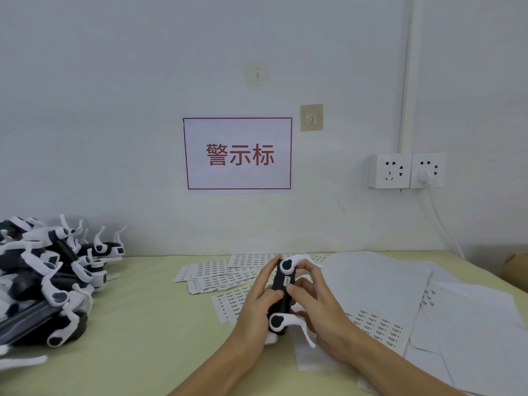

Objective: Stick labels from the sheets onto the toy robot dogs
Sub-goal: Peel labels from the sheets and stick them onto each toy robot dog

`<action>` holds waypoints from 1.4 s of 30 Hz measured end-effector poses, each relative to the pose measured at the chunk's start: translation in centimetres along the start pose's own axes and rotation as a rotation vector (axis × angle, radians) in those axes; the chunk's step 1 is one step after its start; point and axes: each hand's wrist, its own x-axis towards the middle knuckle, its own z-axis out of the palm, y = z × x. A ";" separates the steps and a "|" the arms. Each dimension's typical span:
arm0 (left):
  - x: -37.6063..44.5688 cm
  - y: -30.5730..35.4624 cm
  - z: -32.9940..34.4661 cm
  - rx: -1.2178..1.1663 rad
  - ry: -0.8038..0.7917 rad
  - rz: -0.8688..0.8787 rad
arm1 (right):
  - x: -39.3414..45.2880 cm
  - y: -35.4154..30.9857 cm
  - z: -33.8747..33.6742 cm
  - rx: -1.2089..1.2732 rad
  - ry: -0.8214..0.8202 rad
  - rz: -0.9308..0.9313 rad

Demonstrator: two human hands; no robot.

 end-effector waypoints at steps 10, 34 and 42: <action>0.6 0.3 -0.4 -0.039 0.049 -0.035 | -0.3 -0.3 0.1 -0.331 0.095 -0.106; 0.8 0.1 0.1 0.137 0.050 -0.034 | 0.7 -6.1 -1.5 -1.691 -0.193 -0.856; 0.7 0.0 0.4 0.160 0.035 -0.011 | 0.2 -7.5 -0.6 -1.850 -0.235 -0.869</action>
